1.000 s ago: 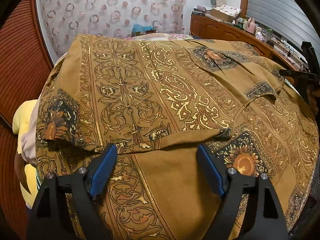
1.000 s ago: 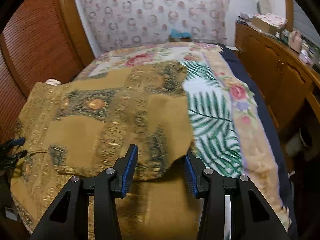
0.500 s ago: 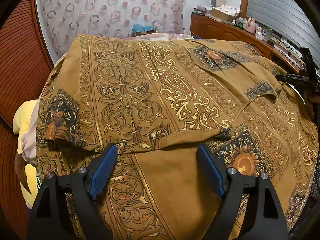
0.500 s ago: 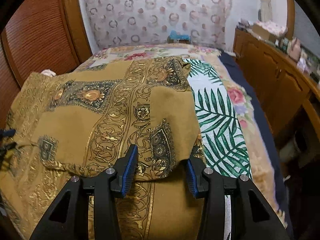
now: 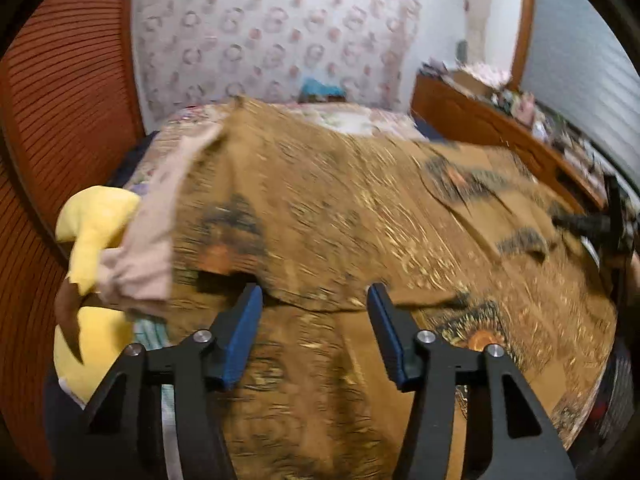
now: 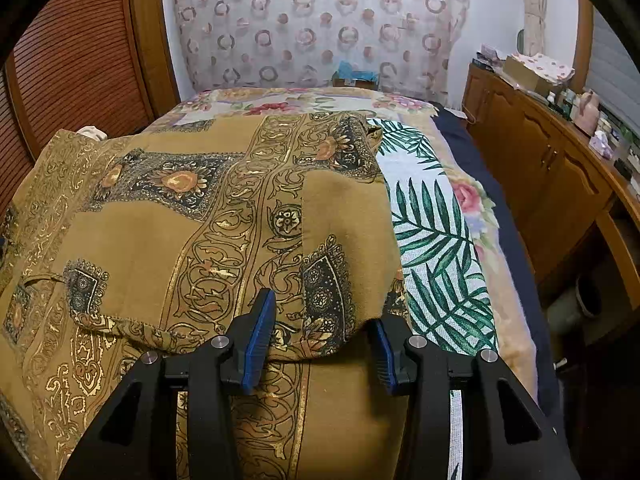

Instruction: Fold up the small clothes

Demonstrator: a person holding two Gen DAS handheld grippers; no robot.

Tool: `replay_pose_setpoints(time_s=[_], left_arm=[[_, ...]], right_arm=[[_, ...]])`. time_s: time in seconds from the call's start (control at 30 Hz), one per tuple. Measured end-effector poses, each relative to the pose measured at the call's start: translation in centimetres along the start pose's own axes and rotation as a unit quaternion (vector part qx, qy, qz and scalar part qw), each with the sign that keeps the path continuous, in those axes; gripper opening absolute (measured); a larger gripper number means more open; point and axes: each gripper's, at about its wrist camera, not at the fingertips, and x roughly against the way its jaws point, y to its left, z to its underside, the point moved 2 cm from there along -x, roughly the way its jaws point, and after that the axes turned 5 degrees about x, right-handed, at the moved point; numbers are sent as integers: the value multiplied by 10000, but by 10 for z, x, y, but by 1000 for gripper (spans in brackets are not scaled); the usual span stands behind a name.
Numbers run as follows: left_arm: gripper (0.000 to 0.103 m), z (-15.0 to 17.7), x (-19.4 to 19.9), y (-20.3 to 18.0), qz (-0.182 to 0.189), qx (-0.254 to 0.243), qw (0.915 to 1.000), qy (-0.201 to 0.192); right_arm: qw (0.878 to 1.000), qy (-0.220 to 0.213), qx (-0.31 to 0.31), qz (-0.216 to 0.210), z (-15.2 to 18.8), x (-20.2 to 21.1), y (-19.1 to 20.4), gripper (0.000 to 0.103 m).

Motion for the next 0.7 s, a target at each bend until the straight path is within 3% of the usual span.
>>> replay_pose_setpoints(time_s=[0.17, 0.37, 0.5, 0.7], left_arm=[[41, -6, -2, 17, -430, -73, 9990, -82], [36, -13, -12, 18, -547, -112, 9984, -110], [19, -16, -17, 9, -553, -313, 9979, -101], [18, -17, -29, 7, -831, -449, 9955, 64]], right_arm=[[10000, 0, 4, 3, 0, 0, 0, 47], [10000, -1, 6, 2, 0, 0, 0, 47], [10000, -5, 6, 3, 0, 0, 0, 47], [10000, -6, 8, 3, 1, -1, 0, 47]])
